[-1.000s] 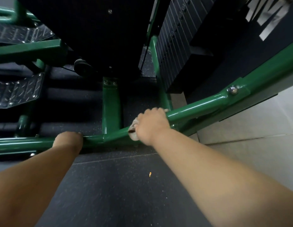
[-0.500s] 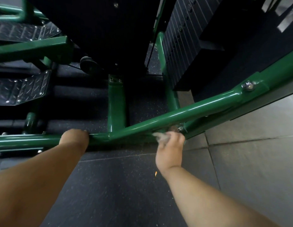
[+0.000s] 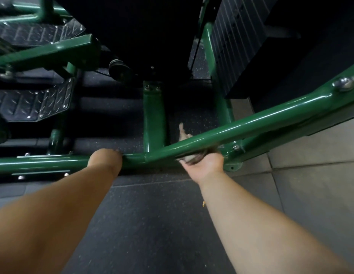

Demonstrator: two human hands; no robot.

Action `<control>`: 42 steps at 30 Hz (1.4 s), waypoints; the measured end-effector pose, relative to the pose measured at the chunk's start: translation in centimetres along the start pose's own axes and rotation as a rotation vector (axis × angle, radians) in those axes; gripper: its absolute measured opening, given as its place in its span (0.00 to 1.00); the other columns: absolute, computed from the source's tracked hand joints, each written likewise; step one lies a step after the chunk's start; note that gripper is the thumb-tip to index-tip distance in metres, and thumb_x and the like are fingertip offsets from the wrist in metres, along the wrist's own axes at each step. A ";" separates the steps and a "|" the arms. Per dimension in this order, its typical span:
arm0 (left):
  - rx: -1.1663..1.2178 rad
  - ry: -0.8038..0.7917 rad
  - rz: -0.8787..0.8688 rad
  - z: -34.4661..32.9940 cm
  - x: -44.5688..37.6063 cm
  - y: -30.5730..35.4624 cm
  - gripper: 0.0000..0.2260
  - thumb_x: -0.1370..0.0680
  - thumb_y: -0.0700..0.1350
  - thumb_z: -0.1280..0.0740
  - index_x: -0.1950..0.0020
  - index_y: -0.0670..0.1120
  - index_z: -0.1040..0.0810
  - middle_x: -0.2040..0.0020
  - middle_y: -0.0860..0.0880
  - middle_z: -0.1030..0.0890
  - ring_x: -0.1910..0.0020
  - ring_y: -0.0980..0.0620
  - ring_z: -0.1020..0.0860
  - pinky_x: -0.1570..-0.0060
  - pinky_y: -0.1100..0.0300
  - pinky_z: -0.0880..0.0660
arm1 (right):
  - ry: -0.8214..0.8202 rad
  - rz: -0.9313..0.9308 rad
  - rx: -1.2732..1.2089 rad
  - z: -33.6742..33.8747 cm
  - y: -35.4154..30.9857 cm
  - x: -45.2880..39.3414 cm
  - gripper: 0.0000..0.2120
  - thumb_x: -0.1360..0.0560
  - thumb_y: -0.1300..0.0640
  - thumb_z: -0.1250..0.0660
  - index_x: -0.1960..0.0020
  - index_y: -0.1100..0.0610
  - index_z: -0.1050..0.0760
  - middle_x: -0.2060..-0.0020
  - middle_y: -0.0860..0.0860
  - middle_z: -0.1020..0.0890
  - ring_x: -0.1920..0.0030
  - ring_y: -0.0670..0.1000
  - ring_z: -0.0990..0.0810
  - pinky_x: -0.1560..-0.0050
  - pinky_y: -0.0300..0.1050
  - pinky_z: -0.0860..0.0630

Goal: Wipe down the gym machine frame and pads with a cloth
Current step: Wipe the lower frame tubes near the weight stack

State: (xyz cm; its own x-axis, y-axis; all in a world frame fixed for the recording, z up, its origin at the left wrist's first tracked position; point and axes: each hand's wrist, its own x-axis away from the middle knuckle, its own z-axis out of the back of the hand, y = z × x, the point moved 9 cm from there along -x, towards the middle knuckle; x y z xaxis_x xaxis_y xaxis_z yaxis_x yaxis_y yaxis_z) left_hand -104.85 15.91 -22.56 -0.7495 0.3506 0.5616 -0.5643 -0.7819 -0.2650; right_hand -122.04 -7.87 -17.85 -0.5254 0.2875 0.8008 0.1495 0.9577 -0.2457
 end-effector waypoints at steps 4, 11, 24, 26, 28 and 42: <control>0.010 0.029 -0.017 -0.2 -0.4 -0.2 0.22 0.16 0.36 0.43 0.23 0.45 0.29 0.38 0.42 0.17 0.44 0.43 0.17 0.48 0.52 0.19 | -0.046 0.237 -0.096 -1.0 -7.8 2.9 0.26 0.18 0.44 0.46 0.29 0.54 0.21 0.37 0.59 0.16 0.38 0.62 0.16 0.28 0.61 0.29; 0.075 0.012 0.039 -1.0 -0.8 -0.7 0.20 0.15 0.37 0.45 0.24 0.44 0.28 0.39 0.42 0.17 0.47 0.45 0.17 0.48 0.52 0.19 | 0.028 0.226 0.011 -0.5 -5.4 2.1 0.24 0.16 0.44 0.47 0.33 0.52 0.18 0.38 0.55 0.15 0.35 0.58 0.17 0.31 0.55 0.27; -0.069 -0.010 -0.020 0.3 0.0 0.4 0.21 0.16 0.36 0.43 0.23 0.44 0.28 0.34 0.41 0.18 0.38 0.41 0.18 0.43 0.50 0.20 | 0.147 -0.038 0.124 1.0 4.4 -0.9 0.21 0.15 0.44 0.44 0.31 0.53 0.22 0.33 0.54 0.20 0.33 0.58 0.24 0.25 0.61 0.34; -0.051 0.006 -0.013 0.4 0.2 0.4 0.20 0.16 0.36 0.43 0.25 0.44 0.27 0.36 0.42 0.18 0.40 0.42 0.17 0.44 0.50 0.19 | 0.209 -0.048 0.120 1.1 3.6 0.6 0.23 0.14 0.47 0.49 0.29 0.57 0.25 0.31 0.57 0.22 0.34 0.60 0.24 0.29 0.60 0.29; 0.008 0.010 0.003 0.3 0.2 0.2 0.18 0.15 0.37 0.44 0.26 0.43 0.26 0.37 0.41 0.17 0.43 0.42 0.17 0.45 0.51 0.19 | 0.255 0.005 0.142 0.6 1.4 2.7 0.24 0.14 0.50 0.52 0.27 0.58 0.27 0.30 0.57 0.24 0.31 0.61 0.25 0.27 0.59 0.29; 0.172 0.027 0.032 0.6 0.6 -0.5 0.16 0.14 0.41 0.44 0.33 0.41 0.21 0.38 0.40 0.17 0.45 0.41 0.17 0.43 0.50 0.19 | 0.399 0.522 0.209 -3.3 -9.9 12.4 0.20 0.13 0.52 0.48 0.23 0.50 0.32 0.22 0.54 0.31 0.31 0.53 0.24 0.35 0.53 0.23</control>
State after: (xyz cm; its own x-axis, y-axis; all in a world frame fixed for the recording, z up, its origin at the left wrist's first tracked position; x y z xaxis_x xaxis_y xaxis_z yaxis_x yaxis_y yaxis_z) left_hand -104.84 16.23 -21.60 -0.7760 0.3362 0.5336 -0.4746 -0.8685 -0.1432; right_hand -127.28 -13.75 -3.67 -0.0743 0.7305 0.6788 0.1131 0.6825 -0.7221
